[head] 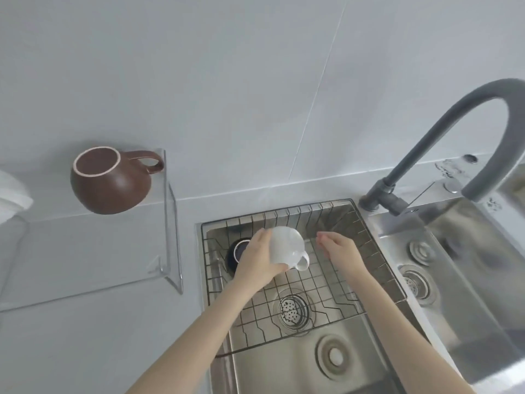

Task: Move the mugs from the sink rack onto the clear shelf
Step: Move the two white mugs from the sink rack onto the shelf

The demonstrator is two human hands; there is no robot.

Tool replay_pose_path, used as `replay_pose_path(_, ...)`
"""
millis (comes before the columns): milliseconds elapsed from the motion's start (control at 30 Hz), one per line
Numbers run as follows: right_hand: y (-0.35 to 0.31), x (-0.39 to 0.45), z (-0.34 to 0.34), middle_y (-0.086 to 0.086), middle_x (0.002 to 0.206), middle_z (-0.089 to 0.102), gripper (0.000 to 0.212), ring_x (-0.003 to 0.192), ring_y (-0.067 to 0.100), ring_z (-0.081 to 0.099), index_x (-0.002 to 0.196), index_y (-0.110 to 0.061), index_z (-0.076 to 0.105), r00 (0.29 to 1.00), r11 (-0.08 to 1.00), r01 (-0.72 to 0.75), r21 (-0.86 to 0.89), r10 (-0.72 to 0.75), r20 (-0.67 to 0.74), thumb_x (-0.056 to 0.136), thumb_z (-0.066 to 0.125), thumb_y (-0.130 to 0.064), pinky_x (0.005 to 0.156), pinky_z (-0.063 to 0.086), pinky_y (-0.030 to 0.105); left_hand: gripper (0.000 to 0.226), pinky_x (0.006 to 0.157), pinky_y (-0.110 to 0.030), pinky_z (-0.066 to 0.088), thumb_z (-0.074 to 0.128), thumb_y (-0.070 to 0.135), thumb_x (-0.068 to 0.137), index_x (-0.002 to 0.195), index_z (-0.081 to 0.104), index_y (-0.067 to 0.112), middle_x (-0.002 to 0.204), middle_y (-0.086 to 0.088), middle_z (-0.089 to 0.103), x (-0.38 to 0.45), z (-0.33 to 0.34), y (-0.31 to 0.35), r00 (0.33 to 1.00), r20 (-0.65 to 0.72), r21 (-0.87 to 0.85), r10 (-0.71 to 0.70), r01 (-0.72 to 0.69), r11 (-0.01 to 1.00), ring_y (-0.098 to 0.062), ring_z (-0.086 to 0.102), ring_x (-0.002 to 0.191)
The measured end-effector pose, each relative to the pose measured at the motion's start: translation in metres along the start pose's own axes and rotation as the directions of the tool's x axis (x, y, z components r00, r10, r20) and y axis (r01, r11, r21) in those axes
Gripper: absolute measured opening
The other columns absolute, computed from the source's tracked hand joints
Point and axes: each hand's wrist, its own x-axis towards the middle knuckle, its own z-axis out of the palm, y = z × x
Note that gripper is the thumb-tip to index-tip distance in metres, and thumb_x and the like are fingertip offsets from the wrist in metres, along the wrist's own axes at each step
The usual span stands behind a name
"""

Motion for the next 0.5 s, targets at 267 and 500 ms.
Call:
replay_pose_path(267, 0.050, 0.009, 0.031, 0.002, 0.088, 0.066, 0.031, 0.084, 0.018, 0.056, 0.099, -0.012, 0.068, 0.988, 0.985, -0.140, 0.102, 0.131, 0.087, 0.088, 0.041, -0.022, 0.086, 0.045, 0.033, 0.106, 0.114, -0.028, 0.016, 0.077, 0.027, 0.064, 0.145, 0.012, 0.007, 0.158, -0.009, 0.011, 0.036, 0.023, -0.014, 0.996, 0.082, 0.114, -0.027, 0.018, 0.993, -0.019, 0.012, 0.146)
replay_pose_path(500, 0.051, 0.005, 0.034, -0.003, 0.094, 0.067, 0.032, 0.090, 0.008, 0.060, 0.110, -0.013, 0.064, 0.998, 0.998, 0.008, 0.064, -0.011, 0.054, 0.083, 0.055, -0.001, 0.082, 0.045, 0.018, 0.101, 0.113, -0.029, 0.023, 0.081, 0.023, 0.058, 0.141, 0.025, 0.003, 0.151, -0.014, 0.030, 0.042, 0.027, -0.009, 0.999, 0.037, 0.119, -0.018, 0.014, 0.993, -0.025, 0.028, 0.140)
